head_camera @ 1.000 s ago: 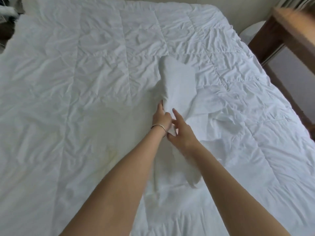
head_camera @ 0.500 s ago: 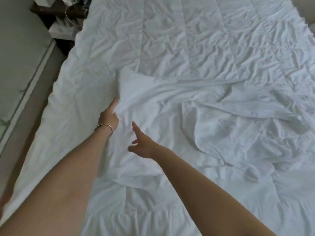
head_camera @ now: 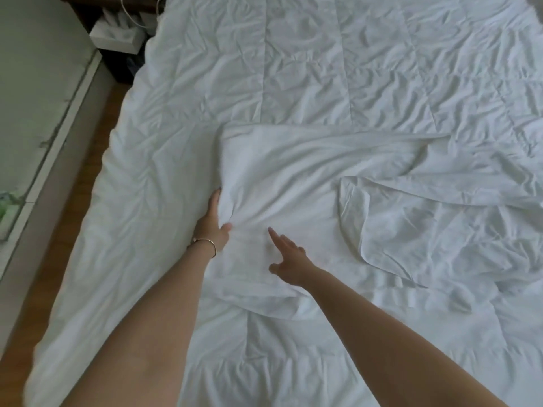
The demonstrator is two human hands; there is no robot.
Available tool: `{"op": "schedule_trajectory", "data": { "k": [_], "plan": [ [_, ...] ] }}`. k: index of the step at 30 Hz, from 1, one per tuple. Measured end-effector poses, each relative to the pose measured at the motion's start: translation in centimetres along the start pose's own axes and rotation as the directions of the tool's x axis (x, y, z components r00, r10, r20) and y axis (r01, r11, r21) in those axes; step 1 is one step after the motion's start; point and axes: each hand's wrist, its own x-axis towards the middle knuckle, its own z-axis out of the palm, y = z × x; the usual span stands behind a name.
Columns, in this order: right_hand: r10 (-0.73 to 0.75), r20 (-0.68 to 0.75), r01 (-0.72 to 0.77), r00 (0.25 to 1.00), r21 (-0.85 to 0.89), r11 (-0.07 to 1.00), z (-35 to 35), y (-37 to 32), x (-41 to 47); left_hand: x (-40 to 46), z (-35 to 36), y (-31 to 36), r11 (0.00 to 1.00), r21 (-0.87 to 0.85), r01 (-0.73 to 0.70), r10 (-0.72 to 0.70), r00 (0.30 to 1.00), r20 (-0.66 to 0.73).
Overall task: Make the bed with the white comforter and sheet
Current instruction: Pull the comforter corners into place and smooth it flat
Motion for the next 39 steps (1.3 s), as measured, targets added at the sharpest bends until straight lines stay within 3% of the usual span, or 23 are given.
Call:
{"op": "schedule_trajectory", "data": {
  "k": [3,5,9,11,13,16,18,21,23,26,29,31,33,34,36,37,39],
  "plan": [
    [-0.041,-0.003,0.041,0.999,-0.05,0.998,0.6,-3.7,1.3,1.3,-3.7,-0.1,0.994,-0.013,-0.106,0.106,0.994,0.006],
    [-0.057,0.055,0.058,0.997,-0.028,0.998,0.9,-5.9,2.1,1.3,-5.6,-2.0,0.995,0.005,-0.1,0.1,0.995,-0.009],
    [-0.084,0.098,0.085,0.992,-0.005,0.996,0.8,-6.8,2.5,0.4,-6.5,-8.7,0.982,0.087,0.165,-0.166,0.986,0.007],
    [-0.059,0.064,0.066,0.996,-0.111,0.992,0.4,-5.8,2.2,0.2,-5.9,-9.9,0.91,0.258,0.324,-0.333,0.943,-0.01],
    [-0.012,0.004,0.012,1.0,-0.239,0.971,-0.4,-3.9,1.8,0.1,-4.5,-8.5,0.813,0.427,0.396,-0.387,0.915,-0.113],
    [0.034,-0.086,-0.061,0.996,-0.339,0.939,-2.7,-0.3,0.4,-0.1,-1.2,-4.0,0.859,0.428,0.281,-0.239,0.959,-0.15],
    [0.054,-0.097,-0.096,0.994,-0.498,0.862,-4.6,2.6,-0.7,-0.5,2.1,-0.6,0.909,0.392,0.141,-0.156,0.988,0.006],
    [0.08,-0.132,-0.148,0.988,-0.657,0.739,-7.8,7.3,-2.6,-1.9,7.3,5.2,0.917,0.398,-0.012,-0.079,0.974,0.212],
    [0.117,-0.179,-0.205,0.977,-0.632,0.748,-9.8,10.9,-4.1,-3.2,10.5,9.3,0.935,0.347,-0.077,-0.032,0.954,0.298],
    [0.233,-0.205,-0.309,0.951,-0.547,0.778,-12.3,16.9,-6.2,-5.0,15.2,15.7,0.981,0.113,-0.156,0.093,0.9,0.427],
    [0.384,-0.188,-0.427,0.904,-0.408,0.807,-14.4,23.4,-8.3,-6.7,20.0,21.1,0.975,-0.025,-0.219,0.206,0.865,0.458],
    [0.45,-0.169,-0.478,0.877,-0.206,0.854,-15.9,27.8,-9.3,-7.6,23.1,24.2,0.995,-0.059,-0.085,0.102,0.902,0.42],
    [0.466,-0.2,-0.48,0.862,-0.028,0.877,-17.7,32.2,-9.6,-8.2,25.8,27.3,0.976,-0.169,0.138,-0.091,0.962,0.257],
    [0.462,-0.223,-0.469,0.858,0.024,0.883,-18.7,34.3,-9.7,-7.9,27.2,28.1,0.927,-0.235,0.291,-0.256,0.952,0.168],
    [0.45,-0.249,-0.44,0.858,0.098,0.893,-20.8,38.1,-9.7,-7.7,28.8,29.5,0.813,-0.25,0.526,-0.529,0.846,0.058],
    [0.441,-0.257,-0.423,0.86,0.125,0.898,-21.7,39.8,-9.6,-7.6,29.7,29.9,0.802,-0.174,0.572,-0.579,0.815,0.013],
    [0.395,-0.262,-0.364,0.88,0.161,0.917,-23.3,42.6,-9.6,-8.1,32.4,31.4,0.877,0.074,0.475,-0.463,0.876,-0.137]
  ]
}}
